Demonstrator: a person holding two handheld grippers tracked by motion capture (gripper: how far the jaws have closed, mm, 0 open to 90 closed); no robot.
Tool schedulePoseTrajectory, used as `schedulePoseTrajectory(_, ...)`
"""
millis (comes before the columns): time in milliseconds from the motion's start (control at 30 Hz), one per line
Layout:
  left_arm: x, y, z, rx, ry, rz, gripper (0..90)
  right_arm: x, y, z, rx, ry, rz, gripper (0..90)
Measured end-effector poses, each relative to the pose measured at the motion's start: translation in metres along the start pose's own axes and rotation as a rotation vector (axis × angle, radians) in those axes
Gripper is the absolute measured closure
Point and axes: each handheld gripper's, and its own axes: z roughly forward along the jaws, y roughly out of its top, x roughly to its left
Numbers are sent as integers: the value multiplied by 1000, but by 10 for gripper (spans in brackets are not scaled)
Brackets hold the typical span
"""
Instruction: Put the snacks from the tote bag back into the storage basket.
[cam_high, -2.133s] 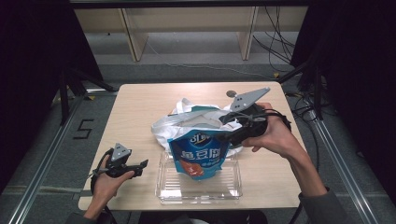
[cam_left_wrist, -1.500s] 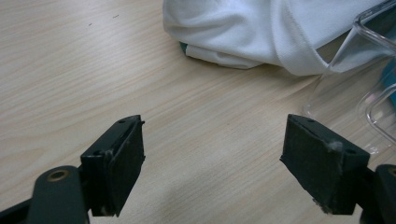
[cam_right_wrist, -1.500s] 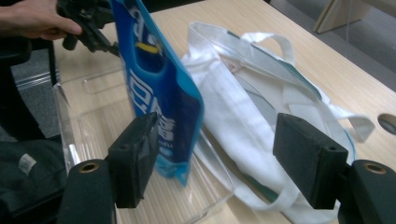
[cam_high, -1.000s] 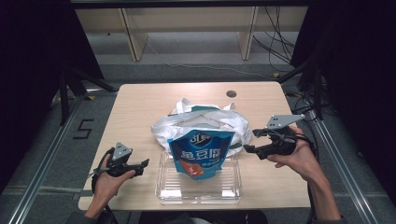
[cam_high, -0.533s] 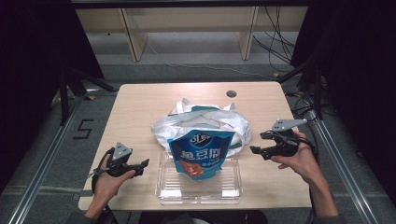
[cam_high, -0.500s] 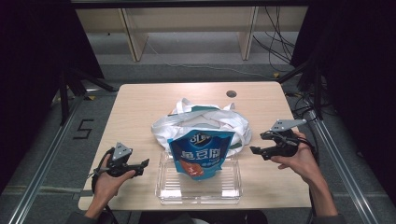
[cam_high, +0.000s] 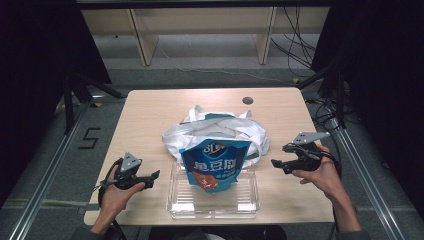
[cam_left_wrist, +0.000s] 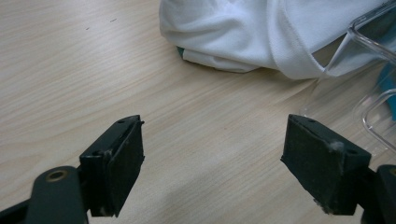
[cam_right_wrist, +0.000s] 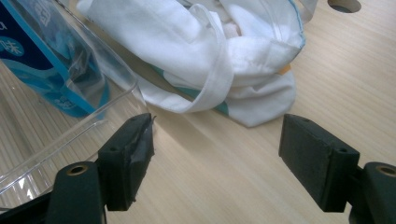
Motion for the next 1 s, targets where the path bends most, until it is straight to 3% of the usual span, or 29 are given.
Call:
schedulePoseTrajectory(33,0,0,-1,5,-2,0,199,1,-2,0,4,1,8,270)
schedulePoseTrajectory(67,-2,-1,1,-25,-1,-29,199,2,-4,1,-2,-2,-5,268)
schedulePoseTrajectory(100,1,-1,-1,-4,1,2,199,2,-5,1,8,-3,-9,267)
schedulePoseTrajectory(167,1,-1,-2,3,0,0,199,7,-9,2,12,-3,19,260)
schedulePoseTrajectory(233,1,-1,-1,5,-1,11,199,8,-12,2,18,-5,-4,257)
schedulePoseTrajectory(300,-2,-1,1,-23,-5,-27,199,11,-15,3,14,-6,14,256)
schedulePoseTrajectory(367,0,-1,-1,4,-3,4,199,10,-18,4,20,-5,-5,256)
schedulePoseTrajectory(433,-1,-2,0,-10,-1,-19,199,12,-22,6,18,-5,2,248)
schedulePoseTrajectory(633,1,-2,-2,6,-3,9,199,14,-28,5,35,-2,10,245)
schedulePoseTrajectory(833,-2,-2,-1,-11,-13,-16,199,17,-36,6,8,-33,22,250)
schedulePoseTrajectory(900,-1,-2,-2,-4,-9,7,199,17,-38,5,3,-32,23,250)
schedulePoseTrajectory(933,-1,-1,-1,-3,-11,5,199,21,-40,4,-1,-36,60,250)
schedulePoseTrajectory(1000,-2,-2,0,-13,-8,-17,199,22,-43,2,-16,-42,52,249)
